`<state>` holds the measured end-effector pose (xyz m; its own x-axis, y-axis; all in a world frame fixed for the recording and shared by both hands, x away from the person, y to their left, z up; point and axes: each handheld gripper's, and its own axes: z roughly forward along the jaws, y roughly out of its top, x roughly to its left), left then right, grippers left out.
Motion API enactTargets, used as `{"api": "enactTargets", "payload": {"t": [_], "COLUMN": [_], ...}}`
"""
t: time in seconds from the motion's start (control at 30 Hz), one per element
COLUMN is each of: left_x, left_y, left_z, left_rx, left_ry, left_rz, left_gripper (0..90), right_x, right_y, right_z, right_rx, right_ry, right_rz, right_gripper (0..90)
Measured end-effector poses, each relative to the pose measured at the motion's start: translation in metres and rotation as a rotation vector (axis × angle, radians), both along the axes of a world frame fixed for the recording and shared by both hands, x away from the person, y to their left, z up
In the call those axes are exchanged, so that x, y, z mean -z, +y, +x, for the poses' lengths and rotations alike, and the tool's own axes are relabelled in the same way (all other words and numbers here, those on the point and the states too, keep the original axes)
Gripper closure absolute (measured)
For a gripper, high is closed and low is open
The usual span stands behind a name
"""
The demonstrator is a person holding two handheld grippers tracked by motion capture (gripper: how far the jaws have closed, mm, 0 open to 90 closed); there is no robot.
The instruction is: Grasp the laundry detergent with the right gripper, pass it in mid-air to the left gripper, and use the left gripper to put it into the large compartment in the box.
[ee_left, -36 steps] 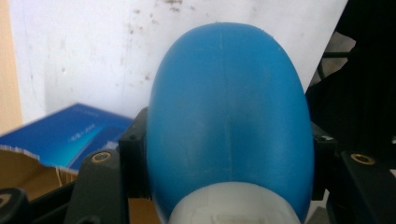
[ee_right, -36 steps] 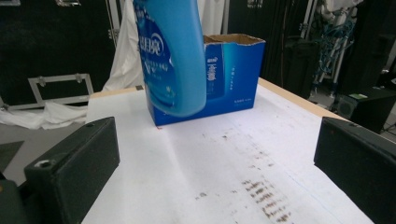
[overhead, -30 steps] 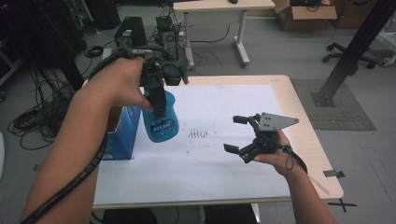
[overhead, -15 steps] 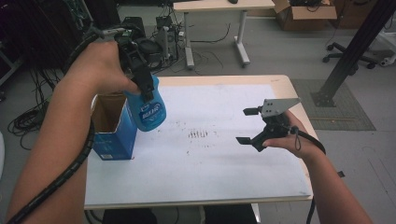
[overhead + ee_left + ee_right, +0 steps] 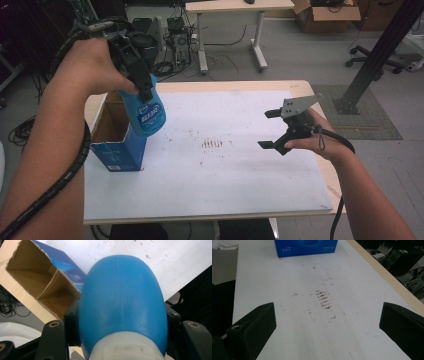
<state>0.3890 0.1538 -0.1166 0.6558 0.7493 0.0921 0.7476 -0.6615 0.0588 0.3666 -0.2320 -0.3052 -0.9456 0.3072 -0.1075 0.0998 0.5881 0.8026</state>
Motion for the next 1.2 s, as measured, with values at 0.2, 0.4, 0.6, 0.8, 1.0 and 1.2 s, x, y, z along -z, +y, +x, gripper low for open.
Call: {"api": "enactTargets", "payload": {"t": [0.2, 0.4, 0.6, 0.8, 1.0, 1.2], "left_x": [-0.009, -0.017, -0.017, -0.019, -0.020, -0.017], "left_y": [0.012, 0.031, 0.052, 0.074, 0.091, 0.099], "left_z": [0.002, 0.006, 0.012, 0.016, 0.019, 0.021], "left_rx": [-0.100, -0.216, -0.335, -0.438, -0.514, -0.543], "left_ry": [-0.012, 0.005, 0.024, 0.012, -0.011, -0.015], "left_rz": [-0.006, -0.012, -0.029, -0.026, -0.042, -0.035], "left_gripper": [38.4, 38.4, 38.3, 38.3, 38.3, 38.3], "right_x": [-0.004, -0.010, -0.017, -0.019, -0.020, -0.022], "right_y": [-0.003, -0.003, -0.001, 0.002, 0.004, 0.002], "right_z": [0.002, 0.003, 0.003, 0.002, 0.002, 0.002], "right_rx": [-0.002, -0.010, -0.046, -0.068, -0.082, -0.088], "right_ry": [0.018, 0.023, 0.029, 0.036, 0.056, 0.073], "right_rz": [-0.023, -0.076, -0.131, -0.146, -0.180, -0.207], "right_gripper": [0.6, 1.1, 1.2, 1.2, 1.4, 1.6]}}
